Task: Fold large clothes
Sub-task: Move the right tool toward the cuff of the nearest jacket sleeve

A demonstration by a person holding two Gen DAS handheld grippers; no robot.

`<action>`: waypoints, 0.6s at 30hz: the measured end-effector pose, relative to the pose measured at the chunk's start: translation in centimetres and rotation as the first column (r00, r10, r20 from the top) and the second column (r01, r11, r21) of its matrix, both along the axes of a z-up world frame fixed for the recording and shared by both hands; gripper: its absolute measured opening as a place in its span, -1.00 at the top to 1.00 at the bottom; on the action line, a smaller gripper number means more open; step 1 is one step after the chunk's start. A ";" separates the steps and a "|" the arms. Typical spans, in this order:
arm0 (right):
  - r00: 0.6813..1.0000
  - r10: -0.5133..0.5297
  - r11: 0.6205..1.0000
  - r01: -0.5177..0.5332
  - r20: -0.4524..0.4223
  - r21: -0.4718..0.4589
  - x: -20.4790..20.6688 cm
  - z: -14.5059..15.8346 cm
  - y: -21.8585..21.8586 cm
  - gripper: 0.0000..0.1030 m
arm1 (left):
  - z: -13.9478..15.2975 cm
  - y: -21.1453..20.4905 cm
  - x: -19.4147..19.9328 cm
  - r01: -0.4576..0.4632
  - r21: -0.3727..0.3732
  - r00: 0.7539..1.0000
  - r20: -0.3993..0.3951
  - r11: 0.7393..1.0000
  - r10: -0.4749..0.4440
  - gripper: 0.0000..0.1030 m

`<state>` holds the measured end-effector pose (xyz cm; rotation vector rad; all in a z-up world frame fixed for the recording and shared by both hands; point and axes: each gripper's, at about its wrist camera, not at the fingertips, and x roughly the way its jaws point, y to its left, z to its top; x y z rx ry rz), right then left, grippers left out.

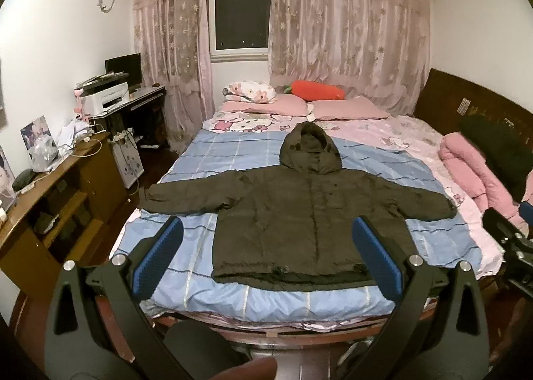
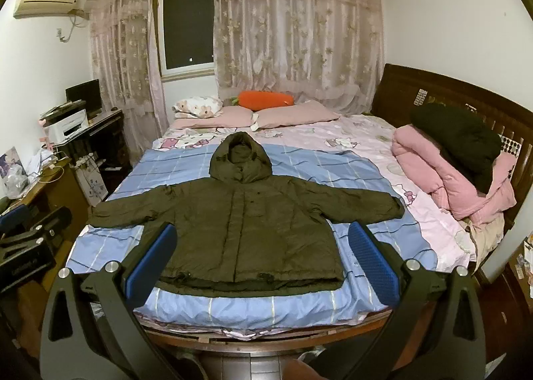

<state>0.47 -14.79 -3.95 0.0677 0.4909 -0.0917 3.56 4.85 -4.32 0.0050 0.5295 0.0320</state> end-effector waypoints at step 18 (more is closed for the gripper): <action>0.995 -0.054 0.998 0.051 -0.078 -0.037 10.2 -7.3 -2.6 -0.97 | -8.4 -0.7 16.3 0.056 0.021 0.992 -0.113 0.998 -0.054 -0.96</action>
